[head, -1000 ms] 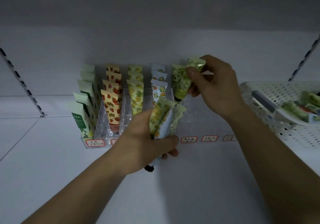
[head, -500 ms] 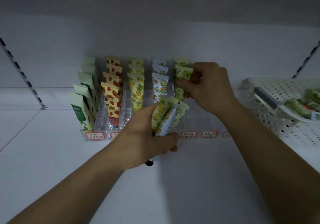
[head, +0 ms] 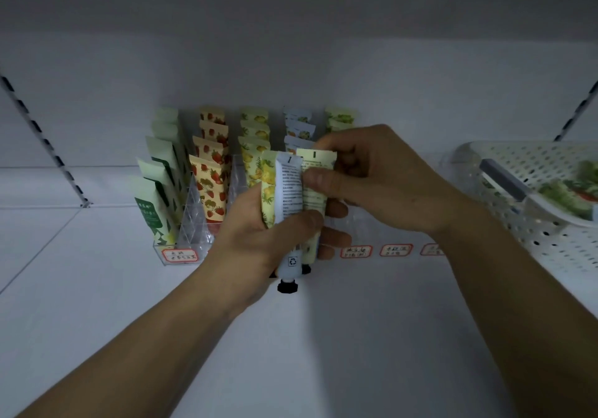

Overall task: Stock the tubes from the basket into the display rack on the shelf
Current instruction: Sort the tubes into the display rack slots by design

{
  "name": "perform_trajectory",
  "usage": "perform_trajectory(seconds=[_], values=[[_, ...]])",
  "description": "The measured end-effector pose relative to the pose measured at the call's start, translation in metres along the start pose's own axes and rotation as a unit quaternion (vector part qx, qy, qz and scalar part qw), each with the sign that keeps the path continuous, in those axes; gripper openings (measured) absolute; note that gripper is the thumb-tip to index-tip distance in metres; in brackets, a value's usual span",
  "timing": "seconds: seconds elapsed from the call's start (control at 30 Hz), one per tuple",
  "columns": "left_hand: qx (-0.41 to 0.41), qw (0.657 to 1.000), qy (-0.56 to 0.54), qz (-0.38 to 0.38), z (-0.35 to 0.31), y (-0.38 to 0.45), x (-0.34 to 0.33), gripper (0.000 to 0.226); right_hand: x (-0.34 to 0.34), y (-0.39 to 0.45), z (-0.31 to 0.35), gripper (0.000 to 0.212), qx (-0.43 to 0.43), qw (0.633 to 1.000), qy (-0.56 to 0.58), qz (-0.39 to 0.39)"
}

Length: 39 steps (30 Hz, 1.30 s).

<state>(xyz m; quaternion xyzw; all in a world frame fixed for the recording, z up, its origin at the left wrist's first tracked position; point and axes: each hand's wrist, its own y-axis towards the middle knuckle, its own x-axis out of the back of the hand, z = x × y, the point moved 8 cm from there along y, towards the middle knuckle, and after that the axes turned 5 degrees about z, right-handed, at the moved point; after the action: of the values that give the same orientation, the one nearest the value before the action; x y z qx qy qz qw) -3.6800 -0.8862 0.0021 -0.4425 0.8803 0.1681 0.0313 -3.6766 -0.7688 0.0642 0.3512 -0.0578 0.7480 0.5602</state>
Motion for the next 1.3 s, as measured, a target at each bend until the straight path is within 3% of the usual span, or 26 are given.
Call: perform_trajectory(seconds=[0.13, 0.23, 0.4, 0.5, 0.6, 0.93, 1.07, 1.17, 1.3], values=[[0.027, 0.998, -0.051, 0.022, 0.002, 0.0, -0.002, 0.031, 0.016, -0.001, -0.001, 0.009, 0.037, 0.982, 0.179, -0.043], [0.018, 0.999, -0.047, 0.002, -0.001, 0.0, -0.001, 0.029, 0.022, -0.001, 0.0, 0.012, 0.052, 0.955, 0.29, -0.024], [0.001, 0.999, -0.008, -0.053, -0.001, 0.002, 0.008, 0.031, 0.016, -0.001, -0.002, 0.01, 0.049, 0.97, 0.233, -0.05], [-0.004, 0.998, -0.027, -0.057, -0.003, 0.002, 0.009, 0.023, 0.018, -0.001, -0.005, 0.008, 0.049, 0.966, 0.245, -0.069], [-0.025, 0.997, 0.002, -0.071, -0.006, 0.001, 0.013, 0.021, 0.021, -0.002, -0.008, 0.022, 0.038, 0.964, 0.254, -0.077], [-0.062, 0.994, 0.046, -0.082, -0.012, 0.001, 0.016, 0.022, 0.015, -0.001, -0.015, 0.021, 0.012, 0.975, 0.192, -0.111], [-0.045, 0.995, 0.056, -0.064, -0.01, 0.001, 0.014, 0.021, 0.032, -0.004, -0.018, 0.014, 0.032, 0.963, 0.189, -0.189], [-0.023, 0.992, 0.123, -0.033, -0.002, -0.001, 0.004, 0.018, 0.054, -0.012, -0.02, 0.016, 0.048, 0.941, 0.195, -0.272], [-0.022, 0.993, 0.116, 0.021, 0.004, -0.003, -0.009, 0.025, 0.068, -0.02, -0.023, 0.023, 0.044, 0.931, 0.164, -0.324]])
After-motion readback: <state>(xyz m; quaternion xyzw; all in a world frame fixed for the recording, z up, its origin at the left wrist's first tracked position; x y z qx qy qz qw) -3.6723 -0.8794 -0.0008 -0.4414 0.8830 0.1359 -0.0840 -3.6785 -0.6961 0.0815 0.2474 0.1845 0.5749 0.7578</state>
